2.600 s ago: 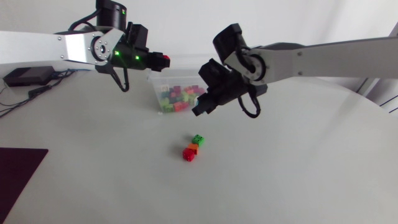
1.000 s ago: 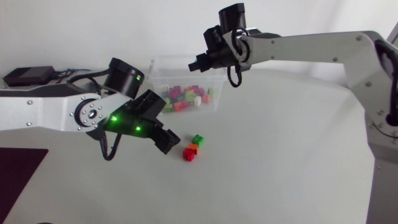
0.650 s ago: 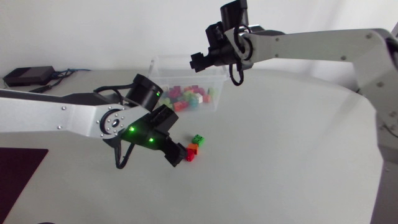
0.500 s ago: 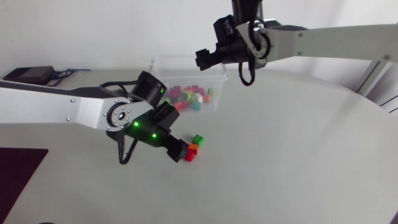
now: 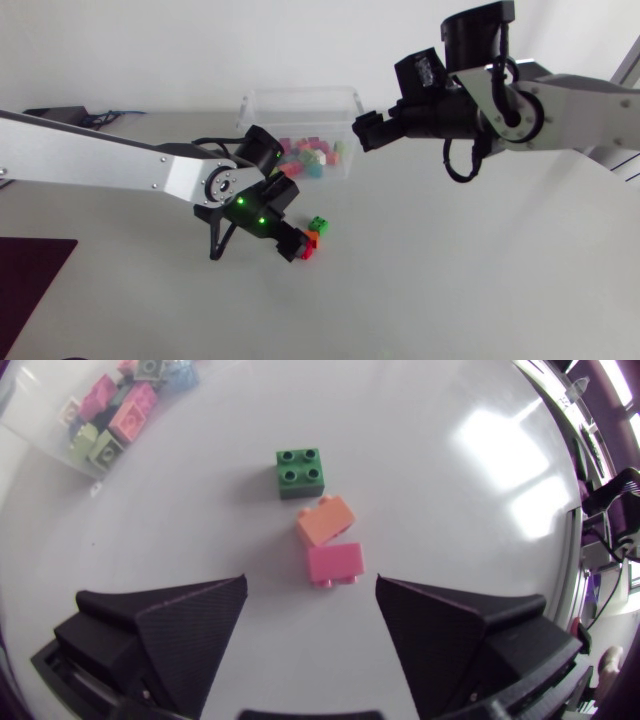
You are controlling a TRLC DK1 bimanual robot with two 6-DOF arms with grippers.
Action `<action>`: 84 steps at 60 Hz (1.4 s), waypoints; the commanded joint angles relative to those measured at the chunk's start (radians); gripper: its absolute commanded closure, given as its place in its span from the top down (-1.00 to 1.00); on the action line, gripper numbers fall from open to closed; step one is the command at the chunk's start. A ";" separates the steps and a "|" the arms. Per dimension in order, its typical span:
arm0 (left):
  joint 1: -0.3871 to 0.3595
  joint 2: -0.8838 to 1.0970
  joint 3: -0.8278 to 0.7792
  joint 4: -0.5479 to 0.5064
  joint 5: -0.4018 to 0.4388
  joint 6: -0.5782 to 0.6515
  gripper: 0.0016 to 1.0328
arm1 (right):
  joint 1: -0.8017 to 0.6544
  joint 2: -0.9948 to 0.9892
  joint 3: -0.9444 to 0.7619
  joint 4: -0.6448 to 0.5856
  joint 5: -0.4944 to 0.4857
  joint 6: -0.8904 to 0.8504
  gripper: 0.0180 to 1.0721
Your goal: Place the duplo bricks in the container
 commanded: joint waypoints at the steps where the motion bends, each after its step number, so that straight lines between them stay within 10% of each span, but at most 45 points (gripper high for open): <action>1: -0.005 0.049 0.040 -0.009 0.001 0.032 0.66 | -0.008 -0.035 -0.061 0.006 -0.003 -0.015 0.92; 29: -0.045 0.119 0.072 0.006 -0.001 0.045 0.54 | 0.017 -0.024 -0.176 0.047 0.000 -0.005 0.92; 47: -0.043 0.155 0.080 0.004 -0.001 0.040 -0.61 | 0.043 0.037 -0.172 0.046 0.002 -0.025 0.90; 84: 0.066 -0.209 -0.014 -0.060 0.007 0.078 -0.64 | 0.113 0.263 -0.010 -0.115 -0.032 -0.119 0.90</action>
